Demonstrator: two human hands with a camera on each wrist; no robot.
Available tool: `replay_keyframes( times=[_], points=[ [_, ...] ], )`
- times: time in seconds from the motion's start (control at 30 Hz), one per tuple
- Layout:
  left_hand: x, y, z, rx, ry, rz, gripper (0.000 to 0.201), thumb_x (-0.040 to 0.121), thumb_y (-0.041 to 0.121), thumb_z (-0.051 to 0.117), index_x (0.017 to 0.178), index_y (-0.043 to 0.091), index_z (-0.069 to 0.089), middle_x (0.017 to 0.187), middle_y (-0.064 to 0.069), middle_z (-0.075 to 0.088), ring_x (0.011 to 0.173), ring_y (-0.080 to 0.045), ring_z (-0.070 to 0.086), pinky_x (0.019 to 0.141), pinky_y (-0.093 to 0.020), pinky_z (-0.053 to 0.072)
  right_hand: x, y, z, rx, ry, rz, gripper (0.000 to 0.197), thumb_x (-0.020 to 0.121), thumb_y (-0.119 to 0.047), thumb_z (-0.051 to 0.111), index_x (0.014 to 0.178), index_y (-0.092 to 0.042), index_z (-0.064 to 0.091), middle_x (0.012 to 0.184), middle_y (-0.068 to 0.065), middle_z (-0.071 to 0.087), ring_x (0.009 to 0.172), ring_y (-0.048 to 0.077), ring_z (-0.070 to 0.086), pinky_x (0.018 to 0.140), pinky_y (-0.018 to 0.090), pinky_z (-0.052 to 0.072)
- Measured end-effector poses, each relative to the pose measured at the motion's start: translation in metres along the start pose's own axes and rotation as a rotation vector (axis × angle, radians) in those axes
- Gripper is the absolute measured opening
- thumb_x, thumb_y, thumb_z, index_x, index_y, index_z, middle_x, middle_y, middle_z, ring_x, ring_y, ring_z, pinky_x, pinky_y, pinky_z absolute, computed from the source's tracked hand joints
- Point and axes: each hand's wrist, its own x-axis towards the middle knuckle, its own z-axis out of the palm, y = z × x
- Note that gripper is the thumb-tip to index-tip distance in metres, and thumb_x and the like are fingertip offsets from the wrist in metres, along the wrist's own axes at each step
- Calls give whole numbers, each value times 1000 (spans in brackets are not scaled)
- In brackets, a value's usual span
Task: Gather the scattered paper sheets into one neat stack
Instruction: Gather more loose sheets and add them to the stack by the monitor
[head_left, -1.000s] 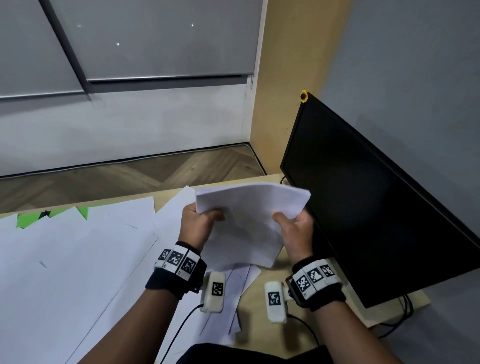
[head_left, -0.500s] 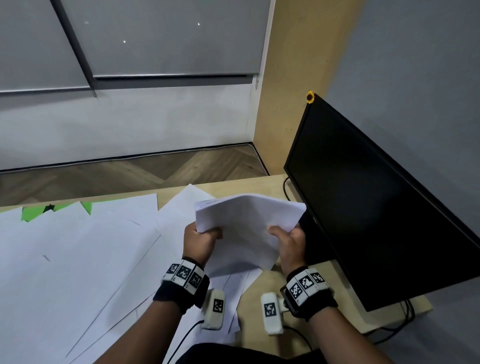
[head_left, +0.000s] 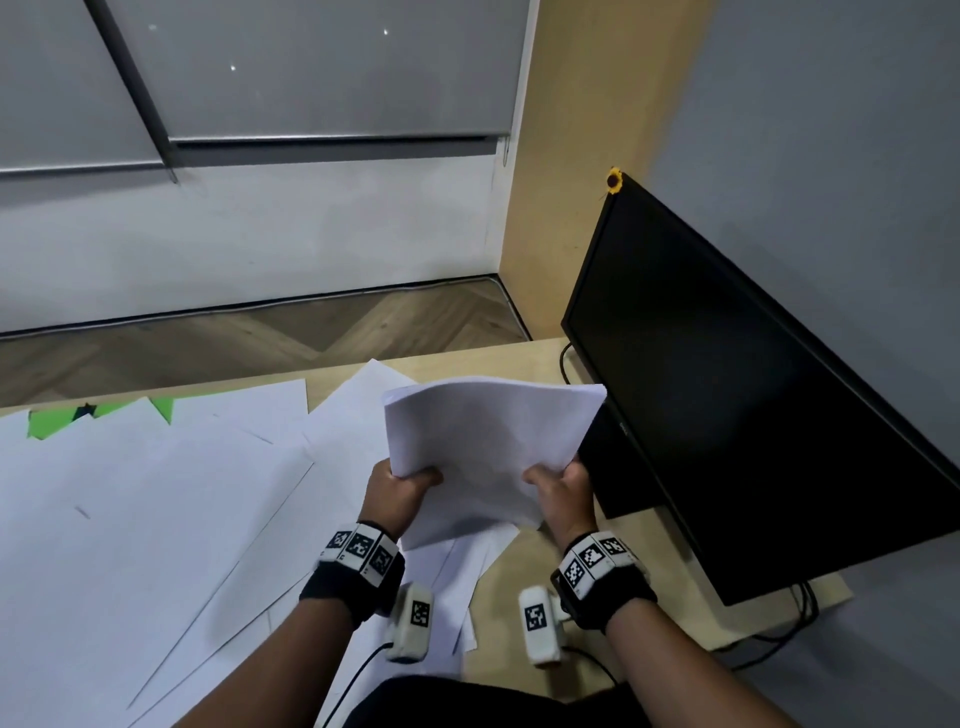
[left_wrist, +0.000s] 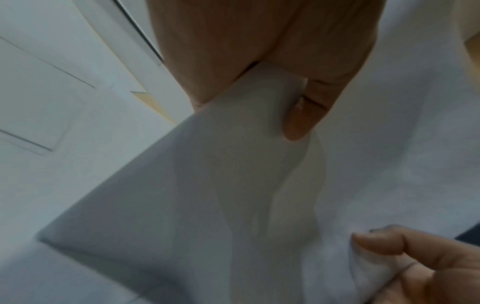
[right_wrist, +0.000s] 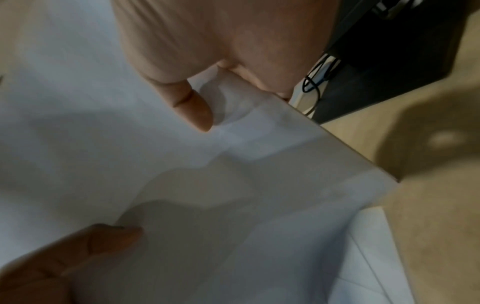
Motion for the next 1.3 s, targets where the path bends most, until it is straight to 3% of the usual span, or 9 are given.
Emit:
replay_keyframes(
  times=[0.27,0.37,0.5,0.6,0.73,0.87,1.03,1.13,1.3],
  points=[
    [13,5,-25,61,-43,-11,24,58,22,71,63,0,66,62,-10,61,60,-21,54,60,-35,44,-1,-27,-6,131,-163,0,38,75,19,66,101,-6,56,97,16,72,82,24,68,66,31,57],
    [8,11,-31,-93,-86,-113,14,59,9,71,68,2,64,63,-12,53,60,-20,50,61,-32,41,-8,-18,-24,150,-383,120,38,75,2,78,110,0,64,105,19,72,92,31,71,75,38,58],
    [7,-3,-24,-187,-55,-285,25,78,-9,60,59,1,48,41,-2,38,31,-14,36,37,-17,32,-15,27,-21,-84,-431,274,41,67,-4,83,106,-5,70,106,13,74,100,31,70,91,44,55],
    [17,-35,-24,-142,-15,-363,10,64,2,71,70,2,63,64,-14,57,55,-25,53,59,-33,44,-11,52,-17,-160,-366,327,34,68,-1,82,100,-7,71,100,6,76,100,27,71,92,39,55],
    [10,-85,-19,102,-75,-507,42,73,19,73,107,-1,61,96,-16,62,86,-31,62,80,-38,52,-7,92,-21,-280,-361,480,71,45,-22,90,110,-5,68,103,1,75,98,22,70,97,41,52],
    [-8,-105,-13,301,-21,-545,48,76,19,72,117,5,51,102,-12,63,85,-27,59,67,-27,45,8,160,-33,-332,-333,572,106,18,-34,94,116,-5,64,107,3,73,99,24,69,95,41,53],
    [-5,-115,-12,288,-43,-564,61,67,31,72,119,4,54,106,-12,65,91,-29,63,78,-31,50,-16,124,-25,-302,-310,577,66,44,-16,85,107,-6,70,98,3,76,95,26,70,92,42,54],
    [-6,-122,-13,334,-81,-606,39,81,32,64,114,12,66,121,-17,63,104,-34,62,87,-31,48,-20,122,-26,-271,-282,536,62,48,-14,84,108,-8,71,97,0,76,94,24,70,94,41,54],
    [-12,-107,-3,191,-212,-591,47,55,15,72,100,5,67,91,-12,68,84,-29,63,90,-46,55,-13,119,-41,-225,-226,411,41,62,-5,84,99,-13,72,98,0,76,94,21,71,90,37,55]
  ],
)
